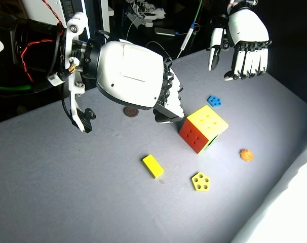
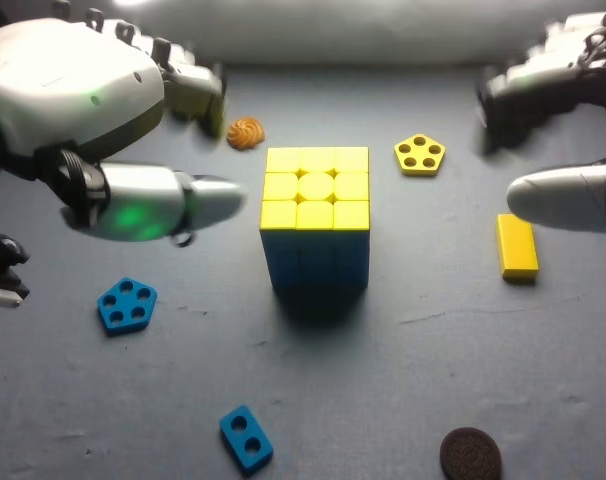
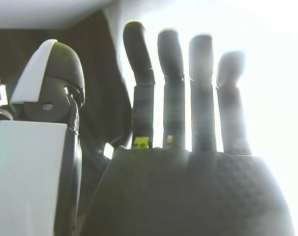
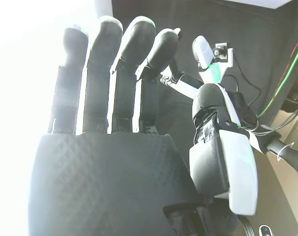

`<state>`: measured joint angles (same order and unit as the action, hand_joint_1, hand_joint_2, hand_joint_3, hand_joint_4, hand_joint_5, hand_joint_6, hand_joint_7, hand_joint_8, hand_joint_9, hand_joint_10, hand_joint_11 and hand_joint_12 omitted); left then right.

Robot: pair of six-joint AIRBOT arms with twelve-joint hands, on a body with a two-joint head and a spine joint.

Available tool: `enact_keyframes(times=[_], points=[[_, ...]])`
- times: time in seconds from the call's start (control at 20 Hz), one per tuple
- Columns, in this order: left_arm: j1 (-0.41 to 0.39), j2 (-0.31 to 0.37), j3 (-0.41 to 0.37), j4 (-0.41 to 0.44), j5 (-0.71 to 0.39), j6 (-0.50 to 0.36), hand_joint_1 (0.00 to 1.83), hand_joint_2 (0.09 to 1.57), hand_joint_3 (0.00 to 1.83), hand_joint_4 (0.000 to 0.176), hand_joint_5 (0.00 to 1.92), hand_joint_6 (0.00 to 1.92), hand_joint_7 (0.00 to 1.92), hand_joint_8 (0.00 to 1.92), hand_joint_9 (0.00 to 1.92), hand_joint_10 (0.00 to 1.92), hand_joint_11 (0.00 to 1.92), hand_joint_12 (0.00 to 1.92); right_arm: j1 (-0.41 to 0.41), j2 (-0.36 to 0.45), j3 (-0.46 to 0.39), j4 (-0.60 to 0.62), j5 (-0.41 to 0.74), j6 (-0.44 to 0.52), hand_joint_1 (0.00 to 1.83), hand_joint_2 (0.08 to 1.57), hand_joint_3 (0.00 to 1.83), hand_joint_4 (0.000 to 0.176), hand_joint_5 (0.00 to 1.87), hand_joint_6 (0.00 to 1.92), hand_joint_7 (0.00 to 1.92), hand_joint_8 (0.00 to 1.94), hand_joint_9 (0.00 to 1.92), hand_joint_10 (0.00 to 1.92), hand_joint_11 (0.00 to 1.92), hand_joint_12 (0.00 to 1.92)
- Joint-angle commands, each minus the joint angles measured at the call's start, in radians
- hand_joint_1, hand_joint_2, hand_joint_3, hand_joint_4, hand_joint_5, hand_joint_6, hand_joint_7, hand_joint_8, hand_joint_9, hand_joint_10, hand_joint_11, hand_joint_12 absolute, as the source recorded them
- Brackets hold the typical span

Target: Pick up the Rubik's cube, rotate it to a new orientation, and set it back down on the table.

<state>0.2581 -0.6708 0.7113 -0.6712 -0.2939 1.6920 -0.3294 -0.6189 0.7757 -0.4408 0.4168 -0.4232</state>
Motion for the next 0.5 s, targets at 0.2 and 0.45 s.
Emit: enact_keyframes(times=[0.2,0.45], points=[[-0.063,-0.026,0.016,-0.110,-0.081,0.146,0.00,1.29,0.01,0.000,0.00,0.00,0.02,0.00,0.02,0.00,0.00,0.12,0.007,0.006,0.000,0.027,0.110,0.002,0.00,1.30,0.01,0.000,0.13,0.03,0.23,0.01,0.19,0.05,0.00,0.33],[-0.081,-0.095,0.032,-0.365,-0.083,0.382,0.02,1.29,0.00,0.000,0.00,0.00,0.05,0.00,0.04,0.00,0.00,0.23,0.004,0.006,0.000,0.027,0.111,0.002,0.00,1.30,0.00,0.000,0.14,0.03,0.22,0.00,0.18,0.03,0.00,0.31]])
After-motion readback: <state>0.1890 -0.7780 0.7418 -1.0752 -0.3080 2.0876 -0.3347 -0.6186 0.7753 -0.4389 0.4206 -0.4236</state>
